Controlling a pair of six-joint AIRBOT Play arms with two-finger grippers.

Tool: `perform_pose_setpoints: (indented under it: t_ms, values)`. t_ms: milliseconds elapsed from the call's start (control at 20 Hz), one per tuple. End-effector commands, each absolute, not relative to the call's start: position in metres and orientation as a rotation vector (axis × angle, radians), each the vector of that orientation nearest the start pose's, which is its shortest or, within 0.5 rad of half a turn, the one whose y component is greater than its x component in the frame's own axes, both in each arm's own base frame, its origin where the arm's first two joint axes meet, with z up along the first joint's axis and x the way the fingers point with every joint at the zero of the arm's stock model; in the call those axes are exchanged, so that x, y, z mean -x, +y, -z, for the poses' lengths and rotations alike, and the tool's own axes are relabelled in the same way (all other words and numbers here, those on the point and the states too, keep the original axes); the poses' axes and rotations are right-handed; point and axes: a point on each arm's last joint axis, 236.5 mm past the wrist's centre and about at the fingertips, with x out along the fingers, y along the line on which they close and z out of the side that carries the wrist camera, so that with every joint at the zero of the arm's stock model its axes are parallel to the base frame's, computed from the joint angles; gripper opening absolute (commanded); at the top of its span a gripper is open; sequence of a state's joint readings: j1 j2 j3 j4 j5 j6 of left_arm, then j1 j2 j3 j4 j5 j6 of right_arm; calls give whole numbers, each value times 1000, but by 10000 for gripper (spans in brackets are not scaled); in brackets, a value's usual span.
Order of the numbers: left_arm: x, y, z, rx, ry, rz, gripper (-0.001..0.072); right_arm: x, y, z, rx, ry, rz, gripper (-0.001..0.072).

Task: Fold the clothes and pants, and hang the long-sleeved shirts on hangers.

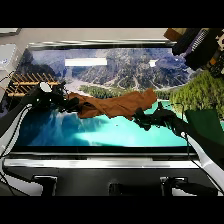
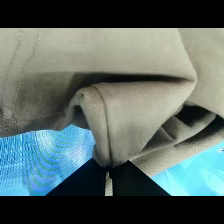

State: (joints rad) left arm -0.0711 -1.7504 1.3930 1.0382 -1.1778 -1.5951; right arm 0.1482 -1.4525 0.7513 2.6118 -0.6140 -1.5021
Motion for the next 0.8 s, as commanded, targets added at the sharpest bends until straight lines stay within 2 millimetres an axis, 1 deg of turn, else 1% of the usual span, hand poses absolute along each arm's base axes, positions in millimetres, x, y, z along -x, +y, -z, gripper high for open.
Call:
perform_pose_setpoints:
  t_ms: [0,50,100,150,200,350,400,450,500,550,600,650,700,750]
  values:
    - [-429,-141,82,504,1511,269,15,-381,172,109,-1108,1257,9,306]
    - [-430,-141,82,505,1507,268,15,-381,172,109,-1111,1255,11,298]
    - [-431,-141,82,505,1505,268,15,-381,172,109,-1110,1255,11,215]
    - [-431,-141,82,505,1504,267,15,-381,172,109,-1110,1254,10,93]
    - [-431,-141,82,505,1504,267,15,-381,172,108,-1111,1254,11,34]
    - [-431,-140,82,505,1504,266,15,-381,173,105,-1113,1253,1,32]
    - [-431,-139,82,503,1504,265,15,-382,174,98,-1107,1242,-15,32]
    - [-432,-137,81,496,1500,262,15,-385,173,86,-1102,1211,-34,32]
    - [-432,-134,80,484,1494,256,14,-390,172,69,-1101,1167,-57,32]
    - [-434,-131,75,471,1480,257,14,-395,171,47,-1093,1117,-88,31]
    - [-438,-127,65,446,1450,268,14,-402,168,20,-1078,1053,-127,31]
    - [-443,-119,52,416,1413,260,13,-409,167,-17,-1057,976,-183,31]
    - [-451,-108,32,369,1360,247,13,-414,166,-61,-1031,886,-248,31]
    - [-459,-98,8,319,1299,234,13,-417,164,-107,-1010,791,-306,31]
